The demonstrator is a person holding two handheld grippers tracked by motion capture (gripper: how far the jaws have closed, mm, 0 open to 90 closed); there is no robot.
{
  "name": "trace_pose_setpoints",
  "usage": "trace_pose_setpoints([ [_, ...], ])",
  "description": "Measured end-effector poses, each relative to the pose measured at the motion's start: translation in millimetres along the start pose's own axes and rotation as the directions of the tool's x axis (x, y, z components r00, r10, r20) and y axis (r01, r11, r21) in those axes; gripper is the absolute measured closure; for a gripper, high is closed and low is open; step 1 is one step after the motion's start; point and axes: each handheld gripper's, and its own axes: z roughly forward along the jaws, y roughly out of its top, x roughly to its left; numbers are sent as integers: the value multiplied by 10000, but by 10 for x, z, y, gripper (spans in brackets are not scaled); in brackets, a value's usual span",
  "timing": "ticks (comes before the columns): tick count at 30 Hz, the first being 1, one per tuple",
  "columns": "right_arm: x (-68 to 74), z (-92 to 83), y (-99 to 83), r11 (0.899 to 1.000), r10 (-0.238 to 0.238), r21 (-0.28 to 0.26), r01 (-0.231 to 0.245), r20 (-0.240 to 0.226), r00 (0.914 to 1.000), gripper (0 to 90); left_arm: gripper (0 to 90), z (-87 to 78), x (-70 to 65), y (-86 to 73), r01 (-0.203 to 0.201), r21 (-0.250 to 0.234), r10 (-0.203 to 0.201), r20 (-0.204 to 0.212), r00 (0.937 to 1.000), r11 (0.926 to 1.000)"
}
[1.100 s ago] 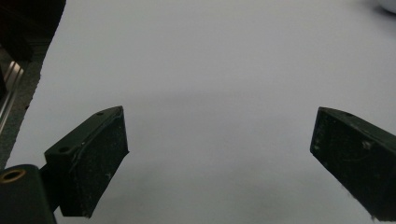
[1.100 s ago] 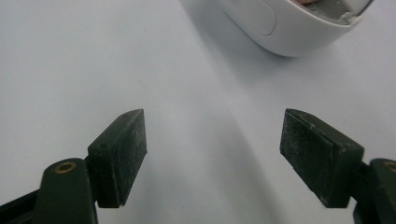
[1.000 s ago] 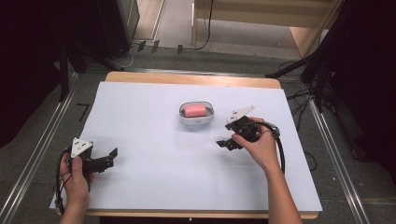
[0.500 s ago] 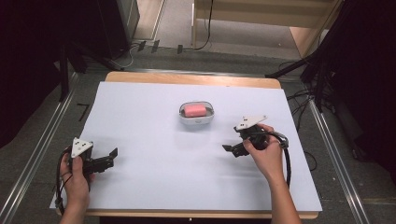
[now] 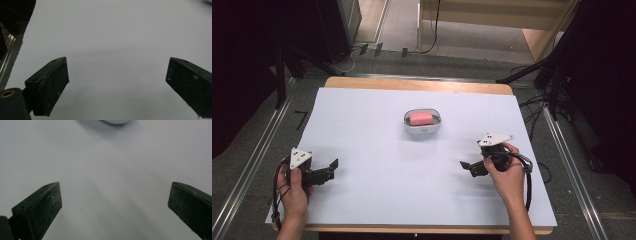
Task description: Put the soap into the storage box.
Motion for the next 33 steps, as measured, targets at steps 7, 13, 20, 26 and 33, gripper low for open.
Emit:
trace_pose_setpoints([
  [7,-15,-180,-166,9995,148,-292,-145,110,9998,0,51,1,-10,0,-83,11,83,-39,10000,10000],
  [13,-39,-307,-330,9984,397,-410,-390,160,9991,0,52,7,-21,0,-199,41,200,-80,9998,9998],
  [20,-69,-437,-521,9970,632,-467,-619,259,9977,0,52,8,-31,1,-280,91,281,-140,9995,9996],
  [26,-103,-562,-682,9945,860,-629,-834,395,9955,0,52,8,-23,0,-186,56,187,-107,9998,9998],
  [33,-165,-692,-868,9897,1258,-762,-1208,641,9900,1,52,6,-24,-1,-212,33,212,-134,9997,9998],
])
